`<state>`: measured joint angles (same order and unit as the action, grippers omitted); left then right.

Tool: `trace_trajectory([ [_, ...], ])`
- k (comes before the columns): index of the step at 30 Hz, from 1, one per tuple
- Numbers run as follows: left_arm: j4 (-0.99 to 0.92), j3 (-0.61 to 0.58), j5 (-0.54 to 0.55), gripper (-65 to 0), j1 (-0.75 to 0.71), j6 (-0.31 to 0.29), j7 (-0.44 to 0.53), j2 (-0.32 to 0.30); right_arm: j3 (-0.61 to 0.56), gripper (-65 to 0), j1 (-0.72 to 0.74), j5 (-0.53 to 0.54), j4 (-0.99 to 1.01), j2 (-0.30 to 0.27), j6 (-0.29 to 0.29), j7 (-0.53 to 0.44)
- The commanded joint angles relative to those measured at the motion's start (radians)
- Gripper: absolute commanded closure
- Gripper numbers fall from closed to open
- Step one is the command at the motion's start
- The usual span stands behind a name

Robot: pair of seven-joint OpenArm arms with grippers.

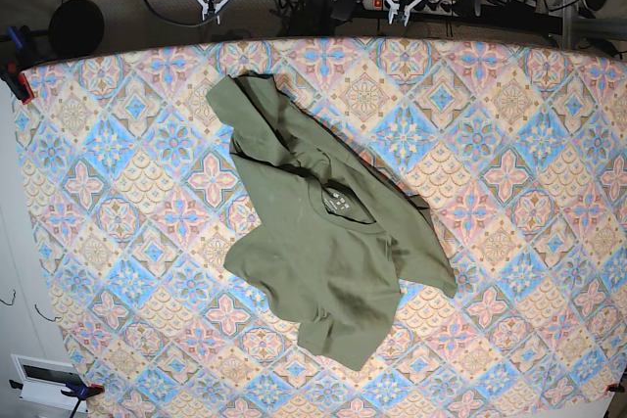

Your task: Layout the t-shirt on the table in an organized manner, then fold the t-shirt properly

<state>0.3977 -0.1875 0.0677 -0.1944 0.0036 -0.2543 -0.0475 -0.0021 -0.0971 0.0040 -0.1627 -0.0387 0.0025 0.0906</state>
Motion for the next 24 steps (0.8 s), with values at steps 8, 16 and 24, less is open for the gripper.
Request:
trace_trajectory([
  [8,0.005,0.001,0.004,0.0,-0.004,-0.001,0.000,-0.002,-0.003,-2.6,0.001,-0.002,-0.001,-0.005,-0.002,-0.001],
  [16,0.005,0.001,0.004,0.0,-0.009,-0.001,0.000,-0.002,-0.005,-2.6,-0.006,-0.002,-0.001,-0.005,-0.002,0.001],
  [24,0.088,-0.002,0.002,0.0,-0.092,-0.001,0.000,-0.045,-0.005,-2.5,-0.146,-0.003,-0.154,-0.010,-0.002,0.005],
])
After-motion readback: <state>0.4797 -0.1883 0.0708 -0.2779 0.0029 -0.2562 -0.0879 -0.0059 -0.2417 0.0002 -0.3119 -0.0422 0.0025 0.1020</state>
